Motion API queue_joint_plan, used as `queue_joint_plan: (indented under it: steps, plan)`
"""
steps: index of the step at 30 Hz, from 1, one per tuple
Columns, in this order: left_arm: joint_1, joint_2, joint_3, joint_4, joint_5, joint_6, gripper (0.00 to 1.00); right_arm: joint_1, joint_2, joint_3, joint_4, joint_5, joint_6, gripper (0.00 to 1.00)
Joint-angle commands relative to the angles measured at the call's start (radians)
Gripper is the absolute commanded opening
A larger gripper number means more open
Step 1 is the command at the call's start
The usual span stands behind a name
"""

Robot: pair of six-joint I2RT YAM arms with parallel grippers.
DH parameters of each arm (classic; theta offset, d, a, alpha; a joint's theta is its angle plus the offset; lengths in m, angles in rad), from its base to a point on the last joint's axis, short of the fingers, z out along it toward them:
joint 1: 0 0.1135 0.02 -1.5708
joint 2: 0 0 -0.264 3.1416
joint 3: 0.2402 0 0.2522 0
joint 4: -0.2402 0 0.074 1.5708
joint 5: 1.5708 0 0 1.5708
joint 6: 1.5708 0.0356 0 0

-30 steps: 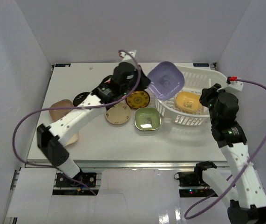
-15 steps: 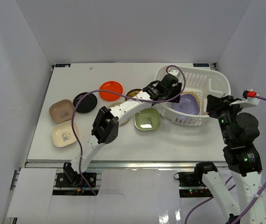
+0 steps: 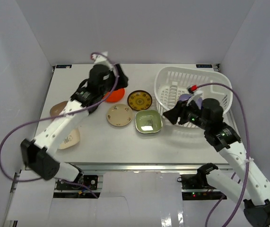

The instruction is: Place the plates into the plastic bin on the countertop

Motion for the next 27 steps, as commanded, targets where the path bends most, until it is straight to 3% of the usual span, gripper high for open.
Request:
queue_joint_plan:
  steps: [1,2,5,8,11,23,26,27]
  plan:
    - [0.073,-0.207,-0.297,0.029,-0.005,-0.107,0.86,0.3,0.084,0.027,0.022,0.14,-0.098,0.61]
    - [0.093,-0.249,-0.436,0.041,0.014,-0.123,0.84,0.358,0.151,0.045,0.019,0.262,-0.116,0.62]
    - [0.154,-0.33,-0.619,0.052,0.035,-0.168,0.82,0.488,0.269,0.08,0.008,0.429,-0.145,0.68]
    - [0.185,-0.312,-0.705,0.054,0.04,-0.19,0.81,0.527,0.447,0.12,-0.009,0.471,-0.183,0.68]
    - [0.213,-0.262,-0.728,0.089,0.069,-0.206,0.8,0.553,0.649,0.159,-0.027,0.535,-0.208,0.67]
    - [0.28,-0.002,-0.653,0.19,0.076,-0.211,0.75,0.555,0.92,0.206,0.117,0.508,-0.216,0.61]
    - [0.283,0.045,-0.635,0.201,0.08,-0.208,0.7,0.565,0.946,0.219,0.128,0.506,-0.219,0.49]
    - [0.285,0.056,-0.63,0.202,0.075,-0.206,0.69,0.576,0.948,0.22,0.126,0.517,-0.219,0.39]
